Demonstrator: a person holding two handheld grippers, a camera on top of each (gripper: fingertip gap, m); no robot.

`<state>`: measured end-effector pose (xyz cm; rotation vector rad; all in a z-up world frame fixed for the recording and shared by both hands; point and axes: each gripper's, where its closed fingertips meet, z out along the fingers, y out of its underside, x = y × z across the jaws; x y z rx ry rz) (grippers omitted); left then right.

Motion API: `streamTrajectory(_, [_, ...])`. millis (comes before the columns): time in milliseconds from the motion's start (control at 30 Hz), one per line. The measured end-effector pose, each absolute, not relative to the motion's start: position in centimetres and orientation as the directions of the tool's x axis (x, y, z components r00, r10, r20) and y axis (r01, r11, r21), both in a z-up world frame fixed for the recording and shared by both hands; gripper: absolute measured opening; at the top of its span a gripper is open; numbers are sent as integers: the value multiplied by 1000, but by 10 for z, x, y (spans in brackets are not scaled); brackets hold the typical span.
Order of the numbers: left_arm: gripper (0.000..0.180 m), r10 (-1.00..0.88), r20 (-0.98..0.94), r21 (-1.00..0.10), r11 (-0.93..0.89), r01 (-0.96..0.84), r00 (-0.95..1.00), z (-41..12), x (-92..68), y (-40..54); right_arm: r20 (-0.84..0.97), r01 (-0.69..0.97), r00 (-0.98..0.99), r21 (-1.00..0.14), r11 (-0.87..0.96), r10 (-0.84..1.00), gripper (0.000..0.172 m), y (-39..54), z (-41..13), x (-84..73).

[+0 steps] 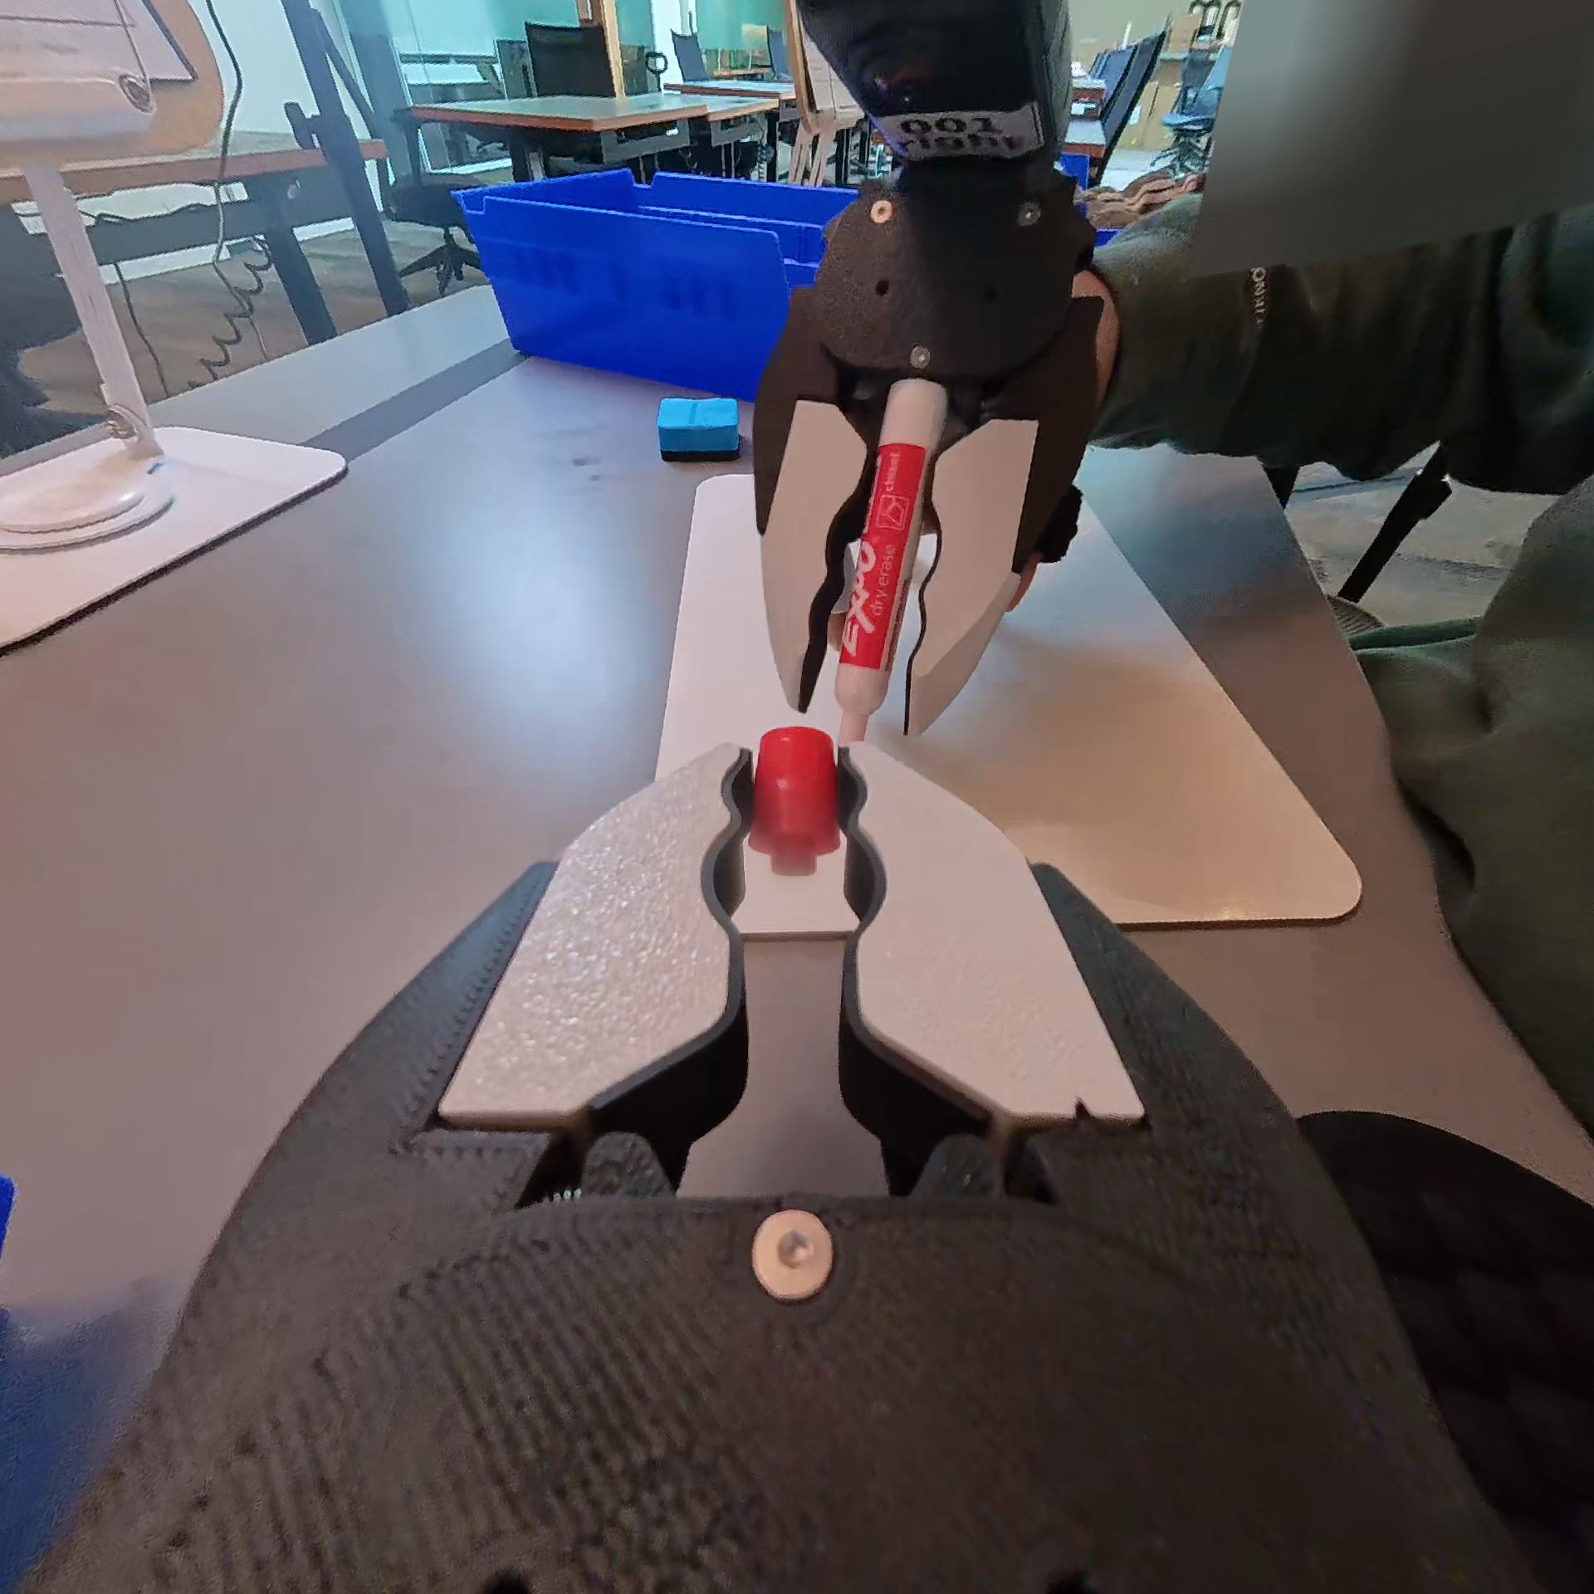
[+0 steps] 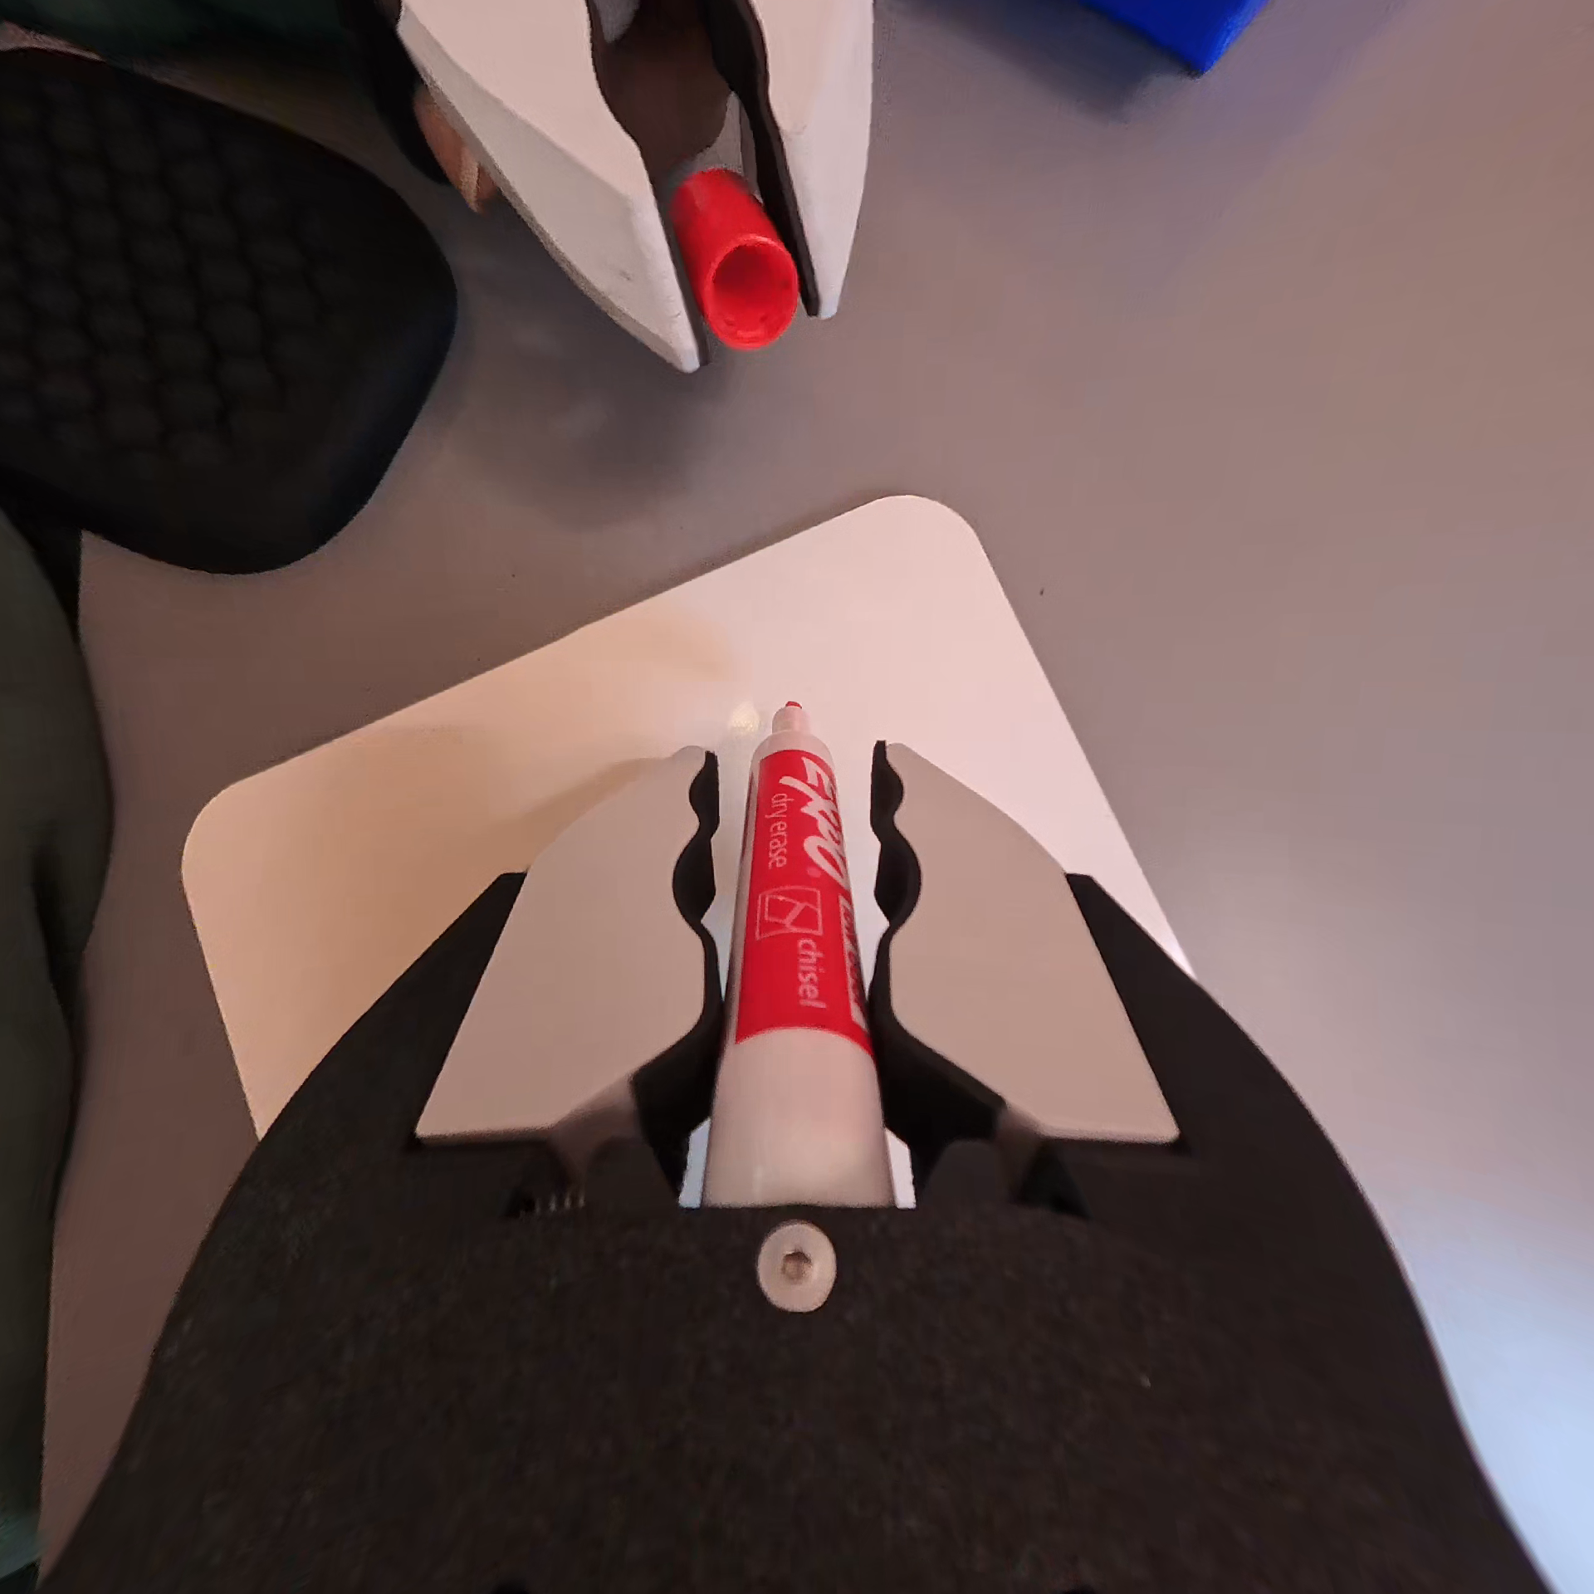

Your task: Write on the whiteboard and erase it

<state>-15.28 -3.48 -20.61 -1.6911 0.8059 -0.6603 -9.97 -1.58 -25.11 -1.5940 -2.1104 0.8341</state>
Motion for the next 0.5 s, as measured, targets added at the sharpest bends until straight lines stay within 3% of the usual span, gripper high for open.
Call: streamTrajectory(500, [18,-796,18,-957,-190,-221,605,-220,-152,-39,62,779,-332,-544,311,941,34,-9,-257,-108])
